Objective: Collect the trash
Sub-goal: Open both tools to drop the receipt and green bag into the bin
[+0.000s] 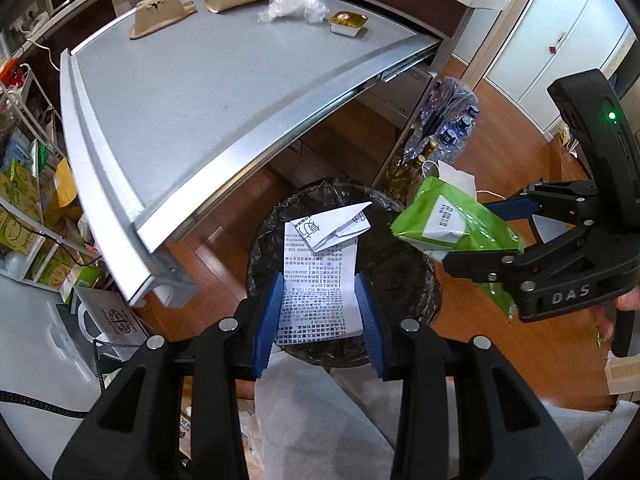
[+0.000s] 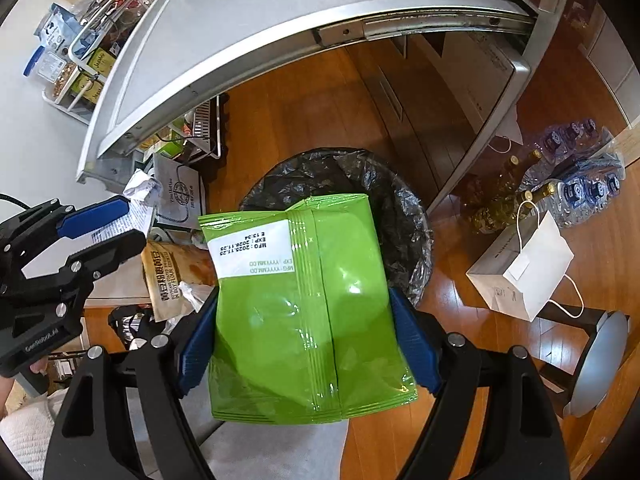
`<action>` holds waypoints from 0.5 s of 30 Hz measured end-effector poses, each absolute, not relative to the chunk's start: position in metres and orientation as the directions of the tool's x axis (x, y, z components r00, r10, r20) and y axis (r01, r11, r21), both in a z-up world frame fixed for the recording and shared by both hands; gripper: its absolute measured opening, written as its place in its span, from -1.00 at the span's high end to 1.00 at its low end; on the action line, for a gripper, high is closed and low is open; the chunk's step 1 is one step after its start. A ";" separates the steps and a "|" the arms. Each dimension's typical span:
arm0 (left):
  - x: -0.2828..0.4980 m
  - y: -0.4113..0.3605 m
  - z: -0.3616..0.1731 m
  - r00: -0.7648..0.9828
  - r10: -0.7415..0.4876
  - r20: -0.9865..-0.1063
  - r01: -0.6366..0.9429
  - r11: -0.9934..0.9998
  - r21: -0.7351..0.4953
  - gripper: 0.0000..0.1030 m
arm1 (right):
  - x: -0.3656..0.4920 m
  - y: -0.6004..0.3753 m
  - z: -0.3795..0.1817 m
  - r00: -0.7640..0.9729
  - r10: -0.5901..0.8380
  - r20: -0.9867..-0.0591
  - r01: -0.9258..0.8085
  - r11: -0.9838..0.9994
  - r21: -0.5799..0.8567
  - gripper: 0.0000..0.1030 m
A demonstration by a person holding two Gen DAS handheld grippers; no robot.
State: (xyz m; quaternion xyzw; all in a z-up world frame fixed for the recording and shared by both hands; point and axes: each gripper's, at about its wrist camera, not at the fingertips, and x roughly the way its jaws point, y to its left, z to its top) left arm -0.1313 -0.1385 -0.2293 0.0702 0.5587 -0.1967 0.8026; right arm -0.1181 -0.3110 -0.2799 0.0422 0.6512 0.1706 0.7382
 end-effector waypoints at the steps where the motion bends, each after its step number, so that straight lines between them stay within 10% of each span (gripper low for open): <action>1: -0.130 -0.140 -0.231 0.293 -0.236 -0.926 0.396 0.912 -0.107 0.25 | -0.115 -0.311 -0.283 0.092 0.299 -0.950 -0.195 0.941 0.277 -0.52; 7: -0.123 -0.154 -0.238 0.279 -0.232 -0.932 0.422 0.901 -0.098 0.23 | -0.107 -0.311 -0.295 0.075 0.277 -0.958 -0.186 0.948 0.259 -0.53; 15: -0.112 -0.153 -0.237 0.284 -0.238 -0.929 0.390 0.914 -0.114 -0.35 | -0.102 -0.323 -0.297 0.086 0.254 -0.963 -0.150 0.959 0.240 -0.58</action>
